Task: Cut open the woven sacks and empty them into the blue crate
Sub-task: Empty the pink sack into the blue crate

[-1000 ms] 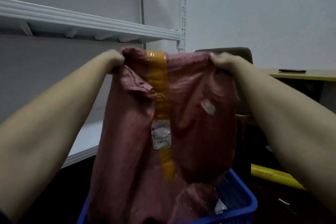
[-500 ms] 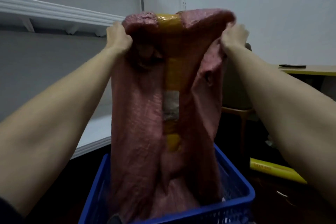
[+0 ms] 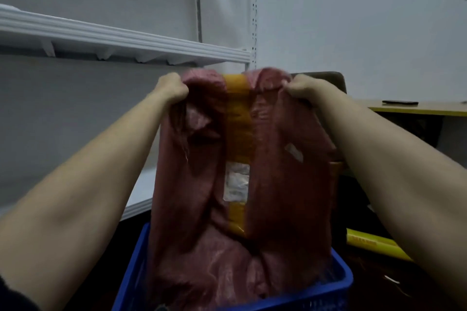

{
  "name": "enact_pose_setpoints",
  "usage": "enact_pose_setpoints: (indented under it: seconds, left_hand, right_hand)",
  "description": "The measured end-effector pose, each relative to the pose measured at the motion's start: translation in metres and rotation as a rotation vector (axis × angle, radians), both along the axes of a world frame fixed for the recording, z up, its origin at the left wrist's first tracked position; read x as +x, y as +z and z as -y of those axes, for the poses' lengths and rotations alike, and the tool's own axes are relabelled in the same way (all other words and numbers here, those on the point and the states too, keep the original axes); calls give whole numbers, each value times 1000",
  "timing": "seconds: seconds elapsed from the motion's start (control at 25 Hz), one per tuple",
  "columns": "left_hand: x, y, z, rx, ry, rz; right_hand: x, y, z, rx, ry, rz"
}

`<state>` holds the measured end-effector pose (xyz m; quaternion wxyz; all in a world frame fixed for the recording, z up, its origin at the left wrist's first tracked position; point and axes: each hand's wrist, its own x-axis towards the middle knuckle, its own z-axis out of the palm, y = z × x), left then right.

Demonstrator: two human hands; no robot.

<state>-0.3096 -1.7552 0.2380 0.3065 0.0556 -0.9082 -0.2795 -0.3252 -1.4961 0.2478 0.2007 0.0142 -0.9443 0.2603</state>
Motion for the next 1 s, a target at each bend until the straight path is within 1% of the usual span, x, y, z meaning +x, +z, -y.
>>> enact_pose_setpoints:
  seconds: [0.08,0.12,0.16,0.2,0.24,0.28,0.4,0.56,0.64,0.76,0.84,0.92,1.0]
  left_hand:
    - [12,13,-3,99,14,-329]
    - [15,19,-2,68,10,-416]
    - [15,22,-1,9,3,-388]
    - [13,21,1,-46,-11,-298]
    - [11,18,3,-38,-19,-197]
    - [7,13,3,5,-7,-150]
    - [-7,-15,0,82,22,-156]
    - [-57,-72,-3,102,11,-91]
    - [-99,-106,-5,79,26,-71]
    - [-164,-152,-9,-17,31,-6]
    - [-194,-164,-13,-25,8,90]
    - [-211,-168,-14,19,-2,200]
    - [-215,-171,-18,-8,-2,409]
  right_hand:
    - [5,14,0,-301,-64,-392]
    - [7,20,-2,-357,-52,-528]
    - [7,25,-1,-347,3,-536]
    - [8,24,1,-297,49,-455]
    - [5,18,0,-257,70,-356]
    - [-1,10,-1,-270,61,-302]
    - [-21,-23,-6,-266,-25,-309]
    - [-70,-79,-15,-278,-99,-245]
    - [-112,-110,-16,-300,-123,-218]
    - [-169,-155,-16,-333,-172,-119]
    - [-193,-166,-19,-365,-205,-82]
    - [-211,-163,-21,-362,-165,-17]
    - [-216,-153,-16,-347,-112,104]
